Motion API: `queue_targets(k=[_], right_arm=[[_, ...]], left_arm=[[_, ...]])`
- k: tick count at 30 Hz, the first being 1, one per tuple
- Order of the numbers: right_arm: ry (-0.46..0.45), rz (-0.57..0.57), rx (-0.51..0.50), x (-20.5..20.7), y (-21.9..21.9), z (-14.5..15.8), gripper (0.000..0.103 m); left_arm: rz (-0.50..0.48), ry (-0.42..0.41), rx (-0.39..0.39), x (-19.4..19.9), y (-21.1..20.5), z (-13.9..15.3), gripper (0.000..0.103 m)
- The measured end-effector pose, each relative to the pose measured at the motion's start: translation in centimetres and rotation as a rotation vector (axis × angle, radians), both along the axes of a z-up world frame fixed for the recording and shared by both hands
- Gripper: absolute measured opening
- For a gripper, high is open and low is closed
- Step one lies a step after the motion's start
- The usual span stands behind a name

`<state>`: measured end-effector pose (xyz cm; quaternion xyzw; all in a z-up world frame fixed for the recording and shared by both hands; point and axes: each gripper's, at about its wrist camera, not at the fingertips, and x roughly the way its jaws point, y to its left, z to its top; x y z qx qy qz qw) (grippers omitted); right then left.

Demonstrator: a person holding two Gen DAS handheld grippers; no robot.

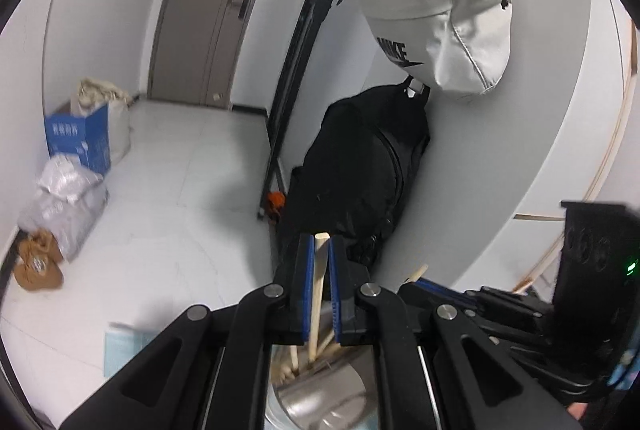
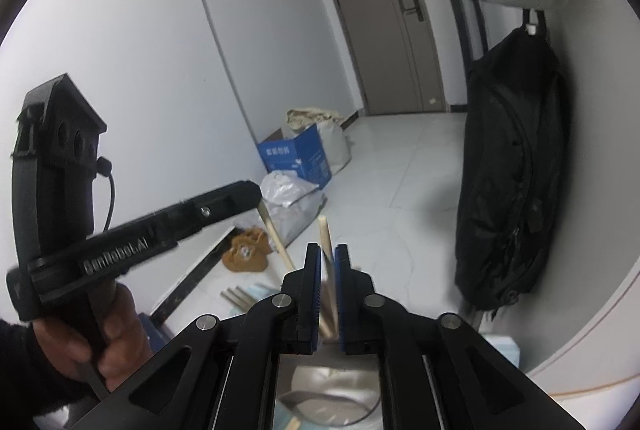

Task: Organize utensils
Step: 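Open both grippers to drop the chopsticks into the holder, then lower both grippers back toward the last chopsticks beside the holder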

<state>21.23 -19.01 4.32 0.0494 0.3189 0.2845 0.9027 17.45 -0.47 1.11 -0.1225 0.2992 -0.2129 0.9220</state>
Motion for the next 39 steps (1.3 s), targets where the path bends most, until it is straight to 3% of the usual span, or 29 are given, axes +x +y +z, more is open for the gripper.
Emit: queue_targets(k=[2,3,6,7,8,10,13,16,21,27,36,39], right_arm=[[0.012,0.002,-0.006,-0.4,0.1,-0.2,0.009],[0.014,-0.006,-0.007,-0.9,0.0,-0.2,0.014],[0.019,-0.018,0.011,-2.1,-0.5,0.1,0.040],[0.013,-0.027,0.016,-2.5,-0.7,0.2,0.042],[0.007,-0.036,0.020,-2.9,-0.9,0.4,0.043],[-0.005,-0.060,0.027,-4.0,-1.4,0.7,0.053],[-0.038,-0.095,0.044,-5.8,-2.1,1.2,0.059],[-0.063,-0.114,0.058,-7.3,-2.5,1.6,0.067],[-0.081,-0.133,0.085,-9.2,-2.6,2.2,0.070],[-0.124,-0.141,0.103,-11.3,-2.0,2.7,0.083],[-0.161,-0.141,0.118,-14.1,-1.1,2.4,0.093],[-0.173,-0.143,0.101,-14.9,-0.8,1.9,0.094]], left_arm=[[-0.044,0.007,-0.004,-0.4,0.0,0.3,0.005],[-0.076,0.015,-0.011,-0.7,0.0,0.5,0.007],[-0.068,0.034,-0.012,-1.2,0.3,1.0,0.042],[-0.045,0.027,-0.036,-1.7,0.8,1.2,0.057],[-0.032,0.022,-0.059,-2.1,1.3,1.5,0.059],[-0.010,0.013,-0.089,-2.9,2.1,1.9,0.059],[0.029,-0.001,-0.074,-4.1,2.5,2.4,0.060],[0.065,-0.028,-0.049,-5.5,2.6,2.7,0.071],[0.128,-0.063,-0.019,-7.6,2.6,2.8,0.072],[0.180,-0.091,0.025,-9.4,2.5,2.8,0.073],[0.236,-0.093,0.084,-11.4,2.5,1.4,0.075],[0.249,-0.089,0.099,-12.0,2.4,0.6,0.081]])
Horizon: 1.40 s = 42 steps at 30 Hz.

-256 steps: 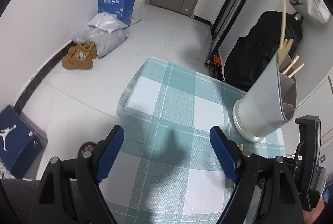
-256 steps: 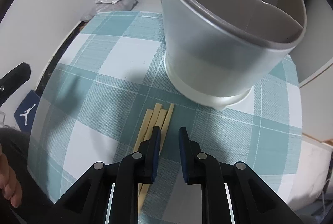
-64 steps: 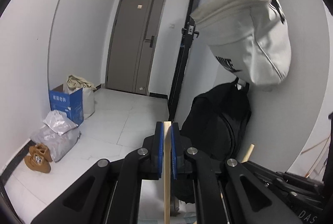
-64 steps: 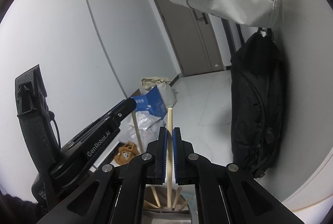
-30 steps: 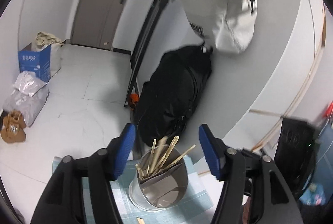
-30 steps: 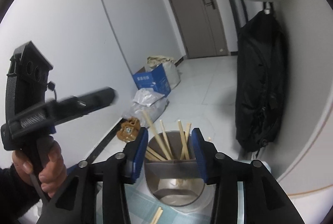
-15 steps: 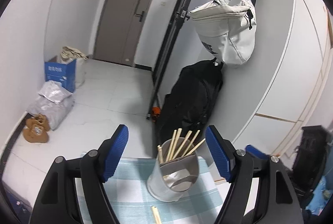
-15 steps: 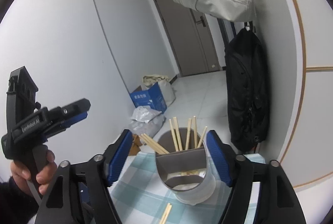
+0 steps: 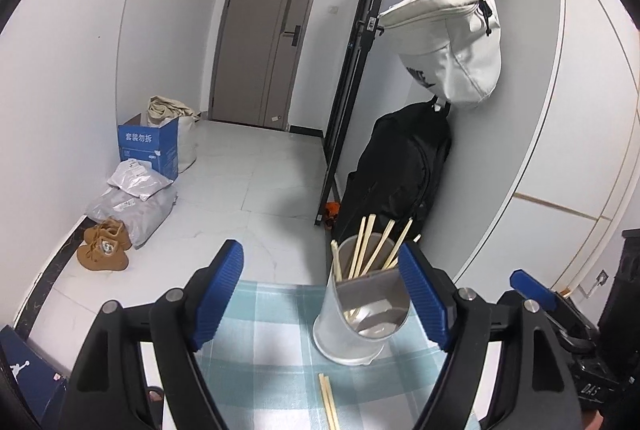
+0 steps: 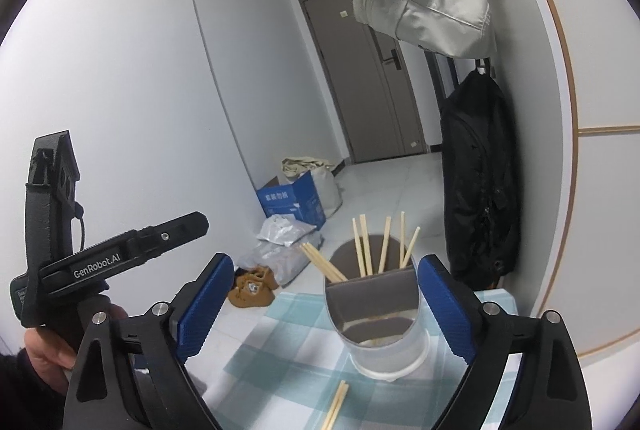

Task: Organize utensils
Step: 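Lower both grippers back toward the last chopsticks beside the holder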

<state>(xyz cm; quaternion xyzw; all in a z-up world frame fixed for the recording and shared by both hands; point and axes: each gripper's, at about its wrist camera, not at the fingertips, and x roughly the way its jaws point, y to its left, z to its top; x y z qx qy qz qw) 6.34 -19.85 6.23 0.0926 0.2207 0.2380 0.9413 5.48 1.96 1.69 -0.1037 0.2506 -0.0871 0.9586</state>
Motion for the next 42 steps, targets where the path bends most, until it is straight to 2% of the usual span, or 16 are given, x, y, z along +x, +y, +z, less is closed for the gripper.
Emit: queue_targets(k=[2,17,25,32,35,37,39,42], right_arm=[[0.004,-0.006,-0.009,-0.3,0.1,-0.6,0.095],[0.105,-0.010,-0.093,-1.6,0.9,-7.4,0.097],[0.236,0.026,-0.160,-0.9,2.2,-11.1,0.097],[0.353,0.062,-0.223,-0.4,3.4,-14.2,0.096],[0.403,0.069,-0.233,0.2,3.8,-15.6,0.091],[0.448,0.069,-0.258,0.6,4.3,-16.6,0.076],[0.493,0.074,-0.280,1.1,4.7,-17.4,0.065],[0.551,0.078,-0.305,1.7,5.2,-18.7,0.056]], left_arm=[[0.015,-0.004,0.008,-0.4,0.0,-0.7,0.084],[0.041,0.080,0.092,-1.3,-0.3,-6.5,0.084],[0.054,0.154,0.077,-1.2,0.5,-10.1,0.084],[0.042,0.210,0.121,-0.6,0.7,-12.0,0.084],[0.058,0.231,0.113,-0.3,1.4,-12.6,0.084],[0.073,0.267,0.101,0.2,1.9,-13.2,0.084],[0.077,0.289,0.076,0.5,2.3,-13.5,0.084],[0.092,0.308,0.061,0.7,2.9,-13.7,0.084]])
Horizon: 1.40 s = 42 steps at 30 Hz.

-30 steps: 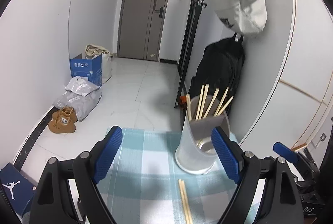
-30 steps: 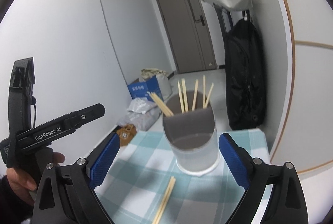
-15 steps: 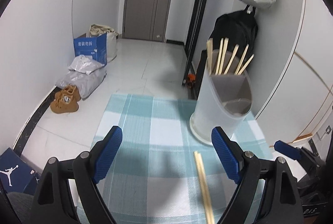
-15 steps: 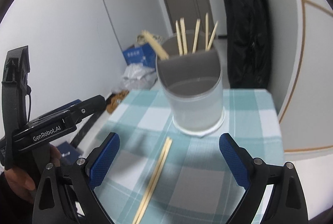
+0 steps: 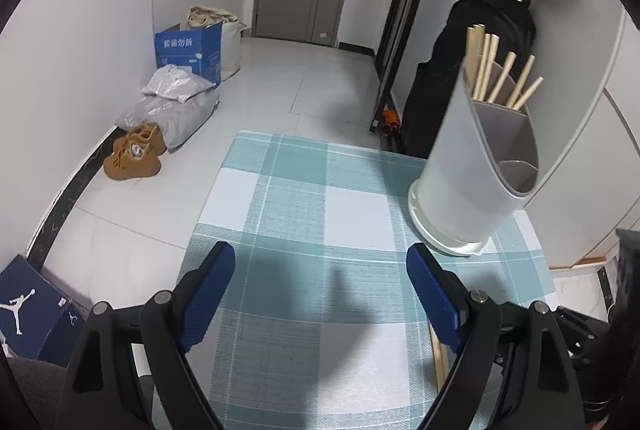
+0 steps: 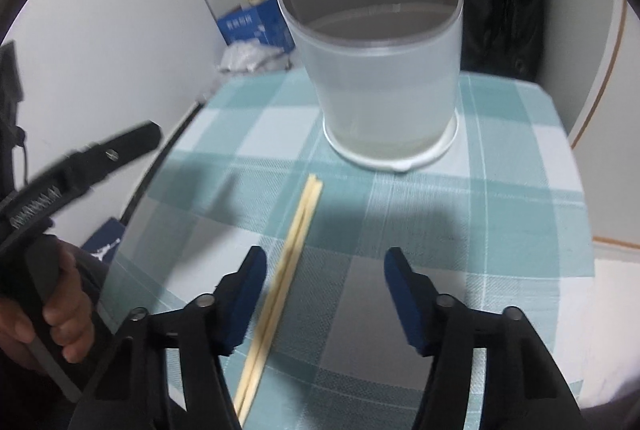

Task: Organize utensils
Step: 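Lower both grippers back toward the last chopsticks beside the holder, then close the right gripper on one chopstick beside the holder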

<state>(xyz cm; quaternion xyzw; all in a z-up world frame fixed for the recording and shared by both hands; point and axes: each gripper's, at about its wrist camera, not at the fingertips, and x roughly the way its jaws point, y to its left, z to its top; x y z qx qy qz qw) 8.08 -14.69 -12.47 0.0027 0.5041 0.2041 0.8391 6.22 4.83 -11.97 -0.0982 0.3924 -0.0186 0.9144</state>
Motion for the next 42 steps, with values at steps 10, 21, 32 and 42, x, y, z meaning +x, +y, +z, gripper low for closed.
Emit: queue_targets(k=[10,21,32,42], right_arm=[[0.087,0.032,-0.091,2.7,2.3,-1.8,0.034],[0.140,0.050,-0.223,4.7,5.0,-1.8,0.019],[0.135,0.040,-0.298,5.7,6.9,-2.5,0.021],[0.119,-0.011,-0.182,5.0,5.4,-1.6,0.006]], left_arm=[[0.038,0.025,-0.051,0.4,1.7,-0.2,0.084],[0.068,0.042,-0.110,0.9,3.4,-0.2,0.084],[0.084,0.050,-0.119,1.0,4.4,-0.4,0.084],[0.093,0.081,-0.114,1.0,5.0,-1.2,0.084]])
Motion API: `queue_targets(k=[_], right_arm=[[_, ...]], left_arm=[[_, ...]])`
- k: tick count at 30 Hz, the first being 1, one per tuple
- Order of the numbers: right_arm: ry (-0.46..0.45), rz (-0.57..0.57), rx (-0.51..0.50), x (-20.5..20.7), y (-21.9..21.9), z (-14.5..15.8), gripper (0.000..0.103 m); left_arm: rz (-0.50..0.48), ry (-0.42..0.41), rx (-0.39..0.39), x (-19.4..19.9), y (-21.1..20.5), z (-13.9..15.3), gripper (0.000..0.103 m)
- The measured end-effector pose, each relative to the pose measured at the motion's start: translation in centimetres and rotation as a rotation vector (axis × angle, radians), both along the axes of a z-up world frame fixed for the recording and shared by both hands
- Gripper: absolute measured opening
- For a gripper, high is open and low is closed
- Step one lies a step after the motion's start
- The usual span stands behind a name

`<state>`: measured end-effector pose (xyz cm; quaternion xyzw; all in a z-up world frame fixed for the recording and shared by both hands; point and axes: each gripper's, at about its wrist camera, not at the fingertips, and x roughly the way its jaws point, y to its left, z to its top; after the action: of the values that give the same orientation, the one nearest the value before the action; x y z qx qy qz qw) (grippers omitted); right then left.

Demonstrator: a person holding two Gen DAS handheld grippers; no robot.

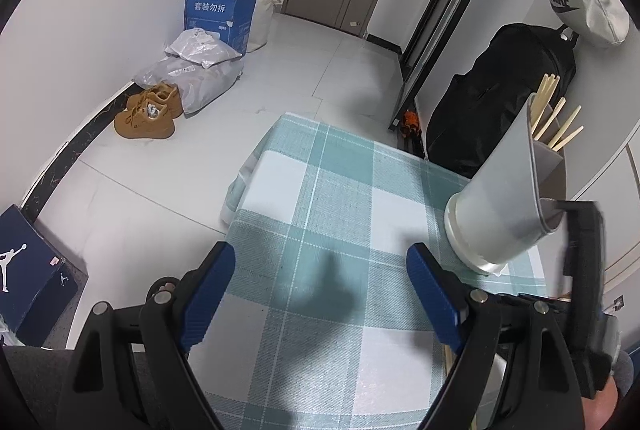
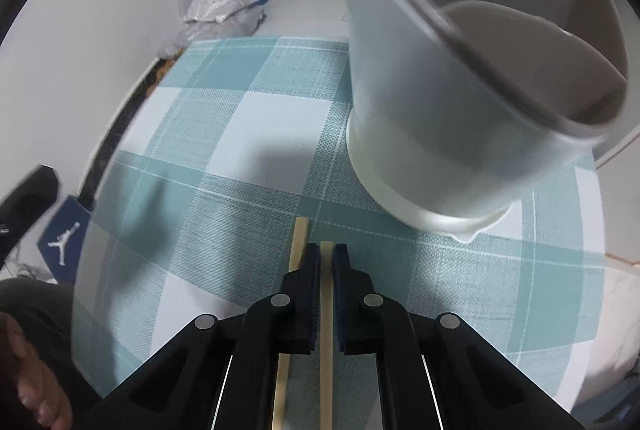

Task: Organize utensils
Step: 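Close the right gripper on one chopstick beside the holder, then close the left gripper on the last chopstick while the right gripper lifts its chopstick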

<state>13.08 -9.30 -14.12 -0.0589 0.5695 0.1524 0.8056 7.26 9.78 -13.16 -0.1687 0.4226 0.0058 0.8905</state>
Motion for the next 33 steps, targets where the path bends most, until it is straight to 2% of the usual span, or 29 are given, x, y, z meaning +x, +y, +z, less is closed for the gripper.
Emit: queue_targets(k=[6,11,20,23,25,30,32,33], right_arm=[[-0.080,-0.029,0.141,-1.5,-3.1,3.3,0.006],[-0.111,-0.111,0.281,-2.5,-6.8,5.7,0.006],[-0.069,-0.320,0.570,-3.0,-14.9,5.3,0.006],[-0.053,-0.372,0.609,-2.7,-16.1,4.6,0.006],[-0.044,-0.397,0.632,-2.3,-16.6,4.6,0.006],[-0.071,-0.440,0.664,-2.5,-18.8,5.3,0.006],[-0.106,-0.455,0.666,-2.8,-19.5,6.1,0.006],[-0.116,-0.460,0.668,-2.9,-19.9,6.3,0.006]], left_arm=[[-0.039,0.031,0.025,0.0,-1.1,-0.6,0.084],[-0.119,0.090,0.033,0.2,-3.0,-1.4,0.084],[-0.271,0.215,0.073,1.4,-7.0,-1.9,0.084],[-0.279,0.247,0.120,2.0,-8.2,-1.8,0.084],[-0.298,0.264,0.125,2.5,-9.0,-2.2,0.084],[-0.304,0.302,0.187,3.4,-10.5,-2.5,0.084],[-0.306,0.305,0.192,3.6,-10.9,-2.7,0.070],[-0.304,0.309,0.200,3.6,-10.9,-2.8,0.068]])
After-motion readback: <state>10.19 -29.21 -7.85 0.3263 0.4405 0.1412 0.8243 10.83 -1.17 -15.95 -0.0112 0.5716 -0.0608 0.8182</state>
